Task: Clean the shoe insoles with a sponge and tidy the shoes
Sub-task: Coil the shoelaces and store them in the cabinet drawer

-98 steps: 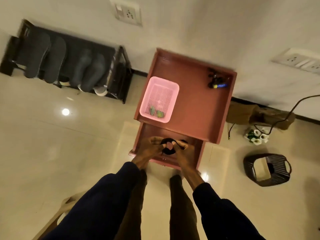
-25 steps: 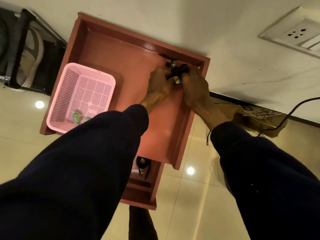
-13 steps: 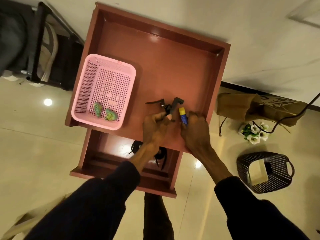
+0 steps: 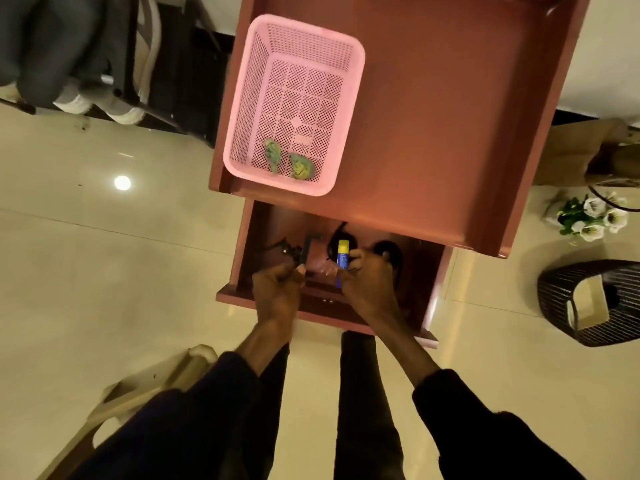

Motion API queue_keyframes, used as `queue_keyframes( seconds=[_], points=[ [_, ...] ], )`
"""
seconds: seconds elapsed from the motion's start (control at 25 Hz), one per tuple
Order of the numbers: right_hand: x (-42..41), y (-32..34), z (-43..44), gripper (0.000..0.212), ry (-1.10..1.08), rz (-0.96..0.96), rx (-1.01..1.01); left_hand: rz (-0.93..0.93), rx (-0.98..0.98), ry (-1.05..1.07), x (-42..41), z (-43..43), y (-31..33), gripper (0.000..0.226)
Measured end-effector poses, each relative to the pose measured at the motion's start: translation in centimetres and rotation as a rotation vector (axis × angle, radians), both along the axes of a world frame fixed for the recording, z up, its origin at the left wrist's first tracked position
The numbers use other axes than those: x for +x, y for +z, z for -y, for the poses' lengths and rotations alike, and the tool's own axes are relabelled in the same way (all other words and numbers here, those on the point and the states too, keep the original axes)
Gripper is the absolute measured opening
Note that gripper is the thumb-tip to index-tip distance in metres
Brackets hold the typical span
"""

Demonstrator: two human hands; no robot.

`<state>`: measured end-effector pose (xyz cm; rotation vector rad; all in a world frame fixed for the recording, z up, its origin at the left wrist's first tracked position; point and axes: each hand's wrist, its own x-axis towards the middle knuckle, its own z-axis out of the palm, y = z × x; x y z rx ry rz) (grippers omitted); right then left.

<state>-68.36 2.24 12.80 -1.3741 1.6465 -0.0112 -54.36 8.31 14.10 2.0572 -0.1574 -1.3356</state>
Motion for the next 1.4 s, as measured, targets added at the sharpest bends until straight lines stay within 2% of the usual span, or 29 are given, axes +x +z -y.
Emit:
queue_keyframes(
  seconds=[0.16, 0.24, 0.32, 0.36, 0.44, 0.52, 0.6, 0.72, 0.76, 0.84, 0.92, 0.96, 1.08, 1.16, 1.24, 1.4],
  points=[
    [4.7, -4.2, 2.0, 0.003, -0.039, -0.054, -0.002, 0.053, 0.144, -0.008, 2.4, 3.7, -5.9, 0.011],
    [6.4, -5.6, 2.7, 0.007, -0.014, -0.087, -0.008, 0.126, 0.131, -0.012, 2.2, 5.6, -6.7, 0.020],
    [7.0, -6.9, 2.7, 0.004, 0.022, -0.120, -0.031, 0.218, 0.157, -0.057, 1.9, 6.2, -7.8, 0.015],
    [7.0, -7.3, 2.5, 0.003, 0.044, -0.126, -0.041, 0.204, 0.177, -0.062, 1.8, 6.1, -8.5, 0.012],
    [6.7, -8.0, 2.0, 0.005, 0.089, -0.120, -0.056, 0.125, 0.290, -0.099, 2.3, 5.5, -9.5, 0.026],
    [6.0, -8.3, 1.3, 0.009, 0.104, -0.081, -0.057, 0.183, 0.347, -0.198, 2.7, 5.0, -9.8, 0.030],
    [5.4, -8.5, 0.5, 0.011, 0.086, -0.043, -0.073, 0.216, 0.297, -0.206, 2.6, 4.8, -9.3, 0.026],
    [4.4, -7.7, -0.2, 0.015, 0.033, 0.014, -0.107, 0.185, 0.176, -0.075, 2.7, 3.9, -8.0, 0.018],
    [4.0, -6.9, -0.2, 0.017, 0.019, 0.040, -0.126, 0.199, 0.170, -0.089, 2.9, 3.3, -7.3, 0.017],
    [3.0, -4.8, -0.6, 0.021, 0.014, 0.061, -0.176, 0.247, 0.108, -0.226, 3.3, 1.3, -5.3, 0.023],
    [1.7, -2.2, -1.5, 0.033, 0.026, 0.064, -0.189, 0.203, -0.085, -0.378, 3.5, -1.3, -2.3, 0.039],
    [1.1, -1.1, -2.2, 0.038, 0.027, 0.068, -0.183, 0.210, -0.185, -0.520, 3.5, -2.6, -1.1, 0.050],
    [-0.5, 1.0, -3.9, 0.035, 0.024, 0.019, -0.210, 0.509, -0.411, -1.058, 3.4, -5.0, -0.7, 0.091],
    [-1.4, 2.1, -4.7, 0.031, -0.041, 0.003, -0.248, 0.709, -0.479, -1.264, 3.4, -4.7, -1.6, 0.103],
    [-2.3, 3.2, -4.8, 0.037, -0.115, 0.003, -0.254, 0.812, -0.532, -1.370, 3.1, -4.1, -2.3, 0.103],
    [-4.3, 4.9, -3.9, 0.046, -0.193, 0.016, -0.286, 0.955, -0.684, -1.404, 1.9, -3.8, -2.0, 0.080]
  ],
)
